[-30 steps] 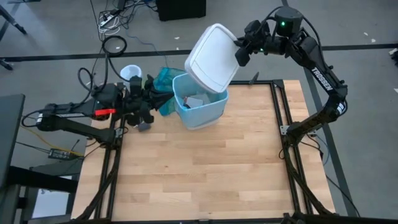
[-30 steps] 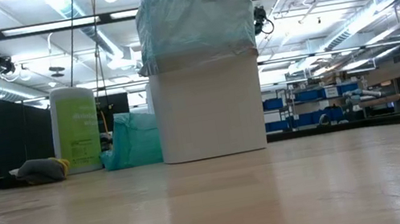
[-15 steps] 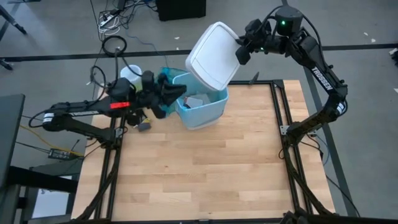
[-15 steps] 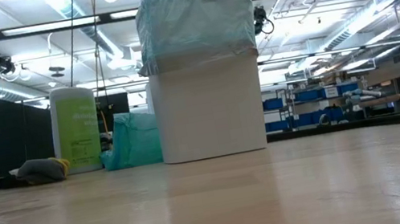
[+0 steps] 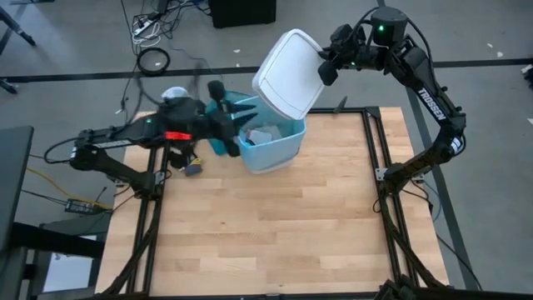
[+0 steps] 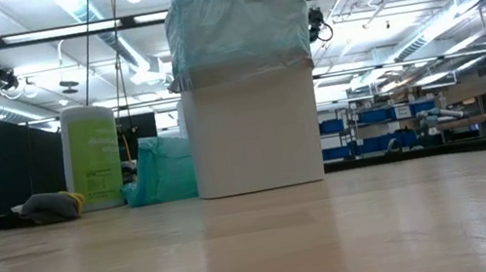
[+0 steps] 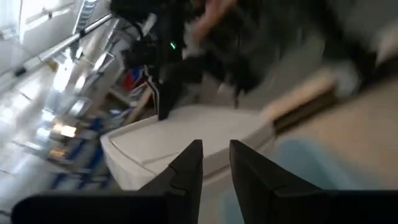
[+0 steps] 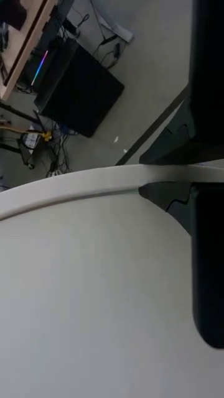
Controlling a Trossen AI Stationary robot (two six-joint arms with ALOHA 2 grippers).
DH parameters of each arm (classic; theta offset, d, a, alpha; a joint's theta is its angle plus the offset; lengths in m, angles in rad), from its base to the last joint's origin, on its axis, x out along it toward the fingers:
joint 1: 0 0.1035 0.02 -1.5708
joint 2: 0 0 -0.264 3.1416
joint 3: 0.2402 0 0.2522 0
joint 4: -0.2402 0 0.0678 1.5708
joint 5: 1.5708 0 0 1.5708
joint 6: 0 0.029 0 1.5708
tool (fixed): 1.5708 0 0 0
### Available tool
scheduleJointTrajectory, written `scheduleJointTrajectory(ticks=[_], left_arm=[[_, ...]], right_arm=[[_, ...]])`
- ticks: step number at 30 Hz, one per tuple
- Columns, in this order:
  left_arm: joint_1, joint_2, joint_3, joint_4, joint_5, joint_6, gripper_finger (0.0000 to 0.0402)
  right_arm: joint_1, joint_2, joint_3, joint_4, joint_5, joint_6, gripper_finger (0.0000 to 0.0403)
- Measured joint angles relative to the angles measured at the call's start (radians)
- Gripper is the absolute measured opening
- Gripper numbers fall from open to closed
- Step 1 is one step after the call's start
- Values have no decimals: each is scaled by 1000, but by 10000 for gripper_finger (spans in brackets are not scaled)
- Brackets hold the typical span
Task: Place trash/remove bag and relplace
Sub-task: Put the white trash lid on the white trash bin
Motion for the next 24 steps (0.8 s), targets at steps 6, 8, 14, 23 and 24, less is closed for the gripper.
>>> scheduleJointTrajectory(ticks=[6, 8, 14, 23, 24], left_arm=[[-35, 147, 94, -33, -348, 361, 91], [-50, 167, 126, -19, -416, 441, 91], [-75, 178, 161, -25, -476, 616, 91], [-74, 169, 159, -20, -722, 491, 90], [-73, 151, 158, -18, -725, 456, 90]], right_arm=[[0, 0, 0, -3, -25, -19, 17], [0, 0, 0, -3, -28, -19, 17], [0, 0, 0, -6, -28, -25, 17], [-22, 0, 0, -205, -1, -63, 17], [-32, 0, -1, -259, -1, -87, 17]])
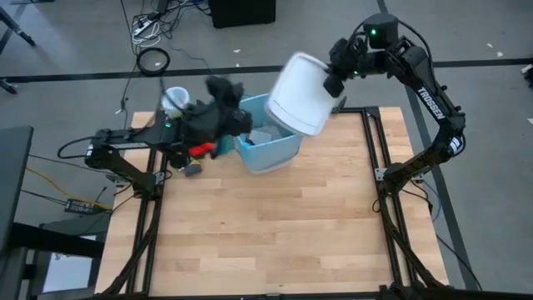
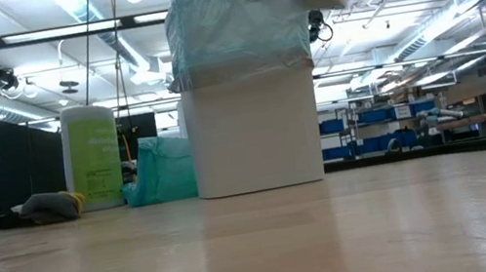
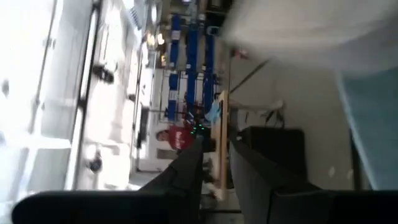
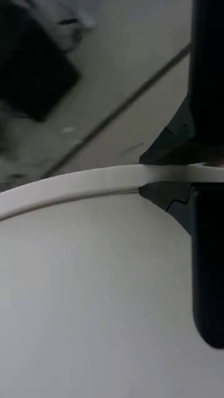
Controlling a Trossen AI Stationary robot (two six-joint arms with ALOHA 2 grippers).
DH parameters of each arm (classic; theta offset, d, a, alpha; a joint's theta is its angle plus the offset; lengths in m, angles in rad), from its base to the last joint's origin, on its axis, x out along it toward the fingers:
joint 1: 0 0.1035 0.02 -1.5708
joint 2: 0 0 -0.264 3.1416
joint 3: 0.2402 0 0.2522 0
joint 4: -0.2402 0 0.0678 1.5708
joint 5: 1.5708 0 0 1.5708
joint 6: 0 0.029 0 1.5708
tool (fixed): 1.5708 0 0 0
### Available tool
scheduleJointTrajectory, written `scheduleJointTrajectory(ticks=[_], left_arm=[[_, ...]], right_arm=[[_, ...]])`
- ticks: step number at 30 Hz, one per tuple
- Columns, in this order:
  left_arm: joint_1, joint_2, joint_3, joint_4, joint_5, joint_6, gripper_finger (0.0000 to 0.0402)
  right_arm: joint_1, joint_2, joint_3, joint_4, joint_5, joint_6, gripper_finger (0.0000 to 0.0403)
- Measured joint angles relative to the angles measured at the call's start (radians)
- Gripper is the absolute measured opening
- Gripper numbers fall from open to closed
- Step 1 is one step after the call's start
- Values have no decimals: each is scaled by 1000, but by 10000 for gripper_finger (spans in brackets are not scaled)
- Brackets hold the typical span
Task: Place trash/remove bag and relplace
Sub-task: Put the white trash lid on the white trash bin
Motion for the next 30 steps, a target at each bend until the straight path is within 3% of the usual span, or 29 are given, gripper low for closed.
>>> scheduleJointTrajectory(ticks=[4, 10, 16, 19, 24, 30], left_arm=[[-2, -83, 1, 9, 1, -125, 90], [-7, -169, 1, 4, -10, -266, 90], [-9, -205, 1, -12, -14, -345, 90], [-9, -205, 0, -16, -13, -348, 90], [-9, -209, 1, -26, -14, -374, 90], [-9, -208, 0, -94, -13, -417, 90]], right_arm=[[-49, -25, 0, -131, 6, -59, 17], [-172, -108, 1, -227, -91, -133, 17], [-213, -156, 1, -573, -4, -292, 17], [-162, -163, 0, -667, 46, -319, 17], [-44, -197, -91, -643, 44, -268, 17], [146, -224, -310, -588, 83, -174, 17]])
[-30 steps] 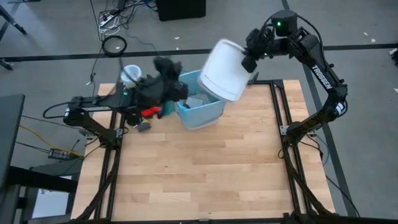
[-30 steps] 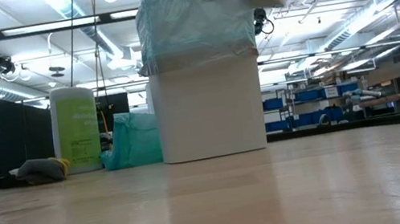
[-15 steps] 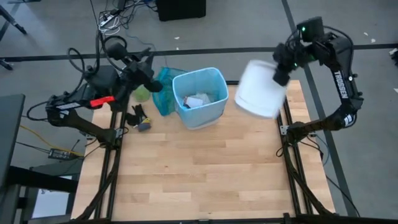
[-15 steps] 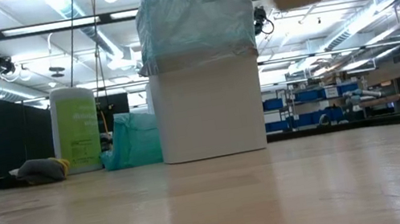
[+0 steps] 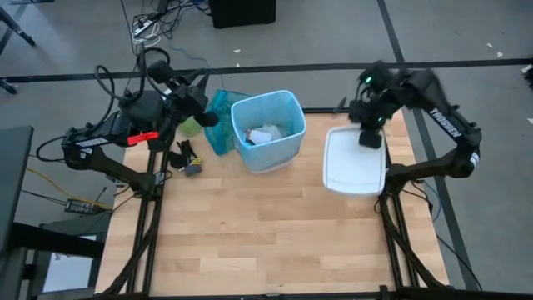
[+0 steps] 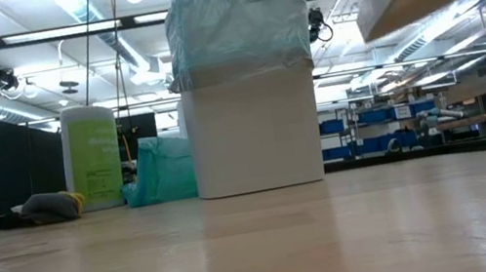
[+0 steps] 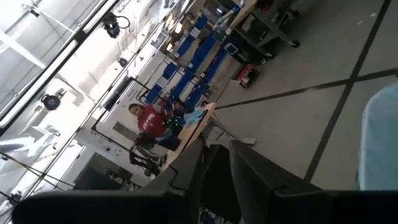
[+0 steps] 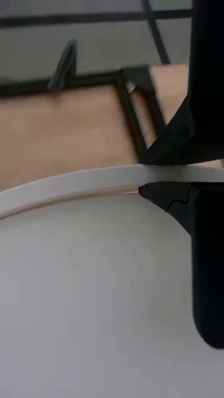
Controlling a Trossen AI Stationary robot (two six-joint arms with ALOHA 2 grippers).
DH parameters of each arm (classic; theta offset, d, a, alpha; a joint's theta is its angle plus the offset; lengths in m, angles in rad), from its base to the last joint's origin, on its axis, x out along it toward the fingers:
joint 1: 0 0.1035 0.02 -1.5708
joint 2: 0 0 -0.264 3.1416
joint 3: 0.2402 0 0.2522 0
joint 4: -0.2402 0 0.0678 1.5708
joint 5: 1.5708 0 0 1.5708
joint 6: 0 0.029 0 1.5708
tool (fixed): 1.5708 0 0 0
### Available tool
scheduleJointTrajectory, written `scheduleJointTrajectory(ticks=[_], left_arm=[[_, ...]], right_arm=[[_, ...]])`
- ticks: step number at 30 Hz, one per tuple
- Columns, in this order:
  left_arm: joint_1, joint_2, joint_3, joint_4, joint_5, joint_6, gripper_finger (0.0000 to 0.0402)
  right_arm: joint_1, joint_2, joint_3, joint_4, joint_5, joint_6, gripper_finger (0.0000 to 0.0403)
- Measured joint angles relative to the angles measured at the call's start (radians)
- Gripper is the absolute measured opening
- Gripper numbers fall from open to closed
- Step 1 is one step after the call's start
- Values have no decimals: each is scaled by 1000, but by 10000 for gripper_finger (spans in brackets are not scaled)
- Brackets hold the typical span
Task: Place trash/remove bag and relplace
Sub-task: Put the white trash lid on the white trash bin
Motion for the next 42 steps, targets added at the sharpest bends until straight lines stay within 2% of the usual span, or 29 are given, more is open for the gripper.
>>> scheduleJointTrajectory(ticks=[3, 11, 19, 23, 26, 29, 36, 42], left_arm=[[0, 0, 0, -15, 0, -3, 90], [0, -13, 0, -15, 0, -58, 90], [0, -42, 0, -19, 0, -130, 90], [-6, -48, 0, -27, 4, -195, 90], [-16, -53, 0, -53, 68, -280, 90], [-26, -58, 0, -91, 120, -363, 90], [-66, -58, 0, -198, 152, -563, 90], [-99, -57, 0, -228, 215, -656, 90]], right_arm=[[89, -8, -129, 103, -8, 55, 17], [288, -6, -432, 572, -51, 282, 17], [470, -6, -673, 960, 23, 577, 17], [522, -5, -752, 1024, 55, 694, 17], [570, -5, -791, 1055, 85, 779, 17], [618, -5, -806, 1052, 145, 851, 17], [716, -5, -806, 1035, 305, 1025, 17], [804, 16, -806, 1039, 316, 1115, 17]])
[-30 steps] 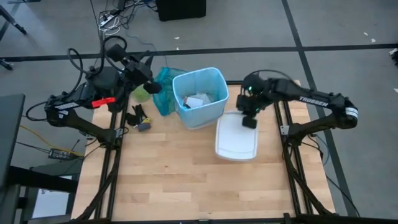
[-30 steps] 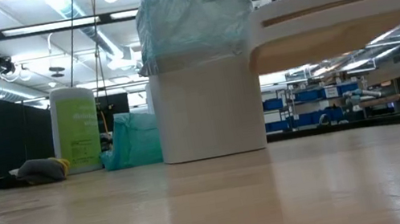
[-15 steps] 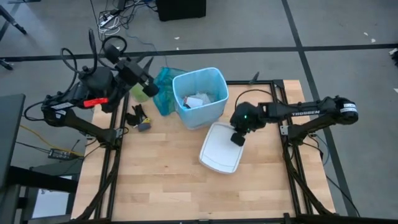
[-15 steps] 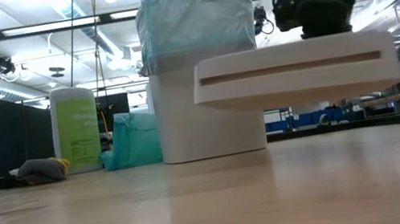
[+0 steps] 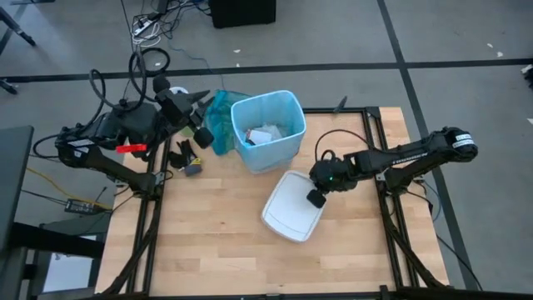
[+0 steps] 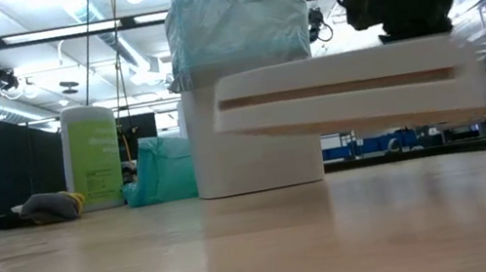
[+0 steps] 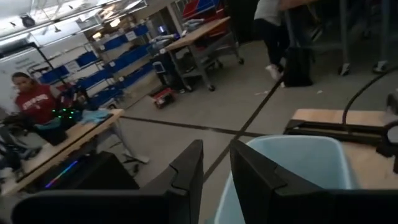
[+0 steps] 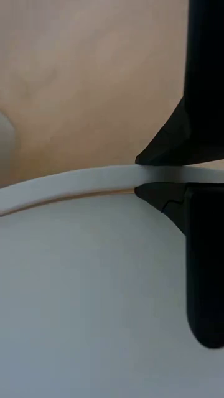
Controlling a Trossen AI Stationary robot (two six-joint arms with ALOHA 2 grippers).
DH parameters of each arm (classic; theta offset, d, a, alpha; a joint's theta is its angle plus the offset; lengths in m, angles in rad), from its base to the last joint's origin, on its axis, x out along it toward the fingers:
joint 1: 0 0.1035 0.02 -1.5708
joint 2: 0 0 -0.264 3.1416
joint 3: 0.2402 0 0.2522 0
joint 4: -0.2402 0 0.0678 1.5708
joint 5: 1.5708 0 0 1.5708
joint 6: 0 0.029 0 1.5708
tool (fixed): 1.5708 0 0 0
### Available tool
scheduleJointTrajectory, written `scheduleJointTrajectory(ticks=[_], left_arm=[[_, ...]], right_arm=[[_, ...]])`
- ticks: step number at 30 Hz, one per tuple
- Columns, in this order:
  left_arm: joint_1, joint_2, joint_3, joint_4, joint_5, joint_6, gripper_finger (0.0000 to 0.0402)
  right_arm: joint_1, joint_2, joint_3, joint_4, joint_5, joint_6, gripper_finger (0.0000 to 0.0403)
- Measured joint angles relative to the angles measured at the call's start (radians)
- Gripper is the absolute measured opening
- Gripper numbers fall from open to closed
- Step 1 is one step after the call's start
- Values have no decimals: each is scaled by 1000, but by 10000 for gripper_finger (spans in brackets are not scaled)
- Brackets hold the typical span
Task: Place trash/remove bag and relplace
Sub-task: Put the white trash lid on the white trash bin
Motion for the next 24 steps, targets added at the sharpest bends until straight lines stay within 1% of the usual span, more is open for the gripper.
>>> scheduleJointTrajectory(ticks=[5, 10, 12, 15, 17, 18, 20, 22, 24], left_arm=[[-30, 0, 0, 2, 6, -31, 90], [-69, 0, 0, -9, 12, -31, 90], [-86, 0, 0, -27, 76, -33, 90], [-108, -1, 0, -89, 251, -34, 90], [-123, 1, 0, -138, 343, -56, 90], [-130, 4, 0, -155, 371, -76, 90], [-142, 7, 0, -183, 393, -117, 90], [-156, 8, 0, -209, 407, -160, 90], [-172, 6, 0, -260, 460, -204, 90]], right_arm=[[49, 68, 0, 38, 0, 65, 17], [55, 150, 0, 91, -5, 78, 17], [55, 169, 0, 149, -4, 69, 31], [53, 185, 0, 241, -1, 16, 70], [49, 186, 0, 273, 0, 1, 95], [48, 186, 0, 280, 2, 1, 105], [44, 182, 0, 277, 5, -2, 119], [43, 169, 0, 291, 6, -9, 128], [43, 147, 0, 327, 11, -52, 131]])
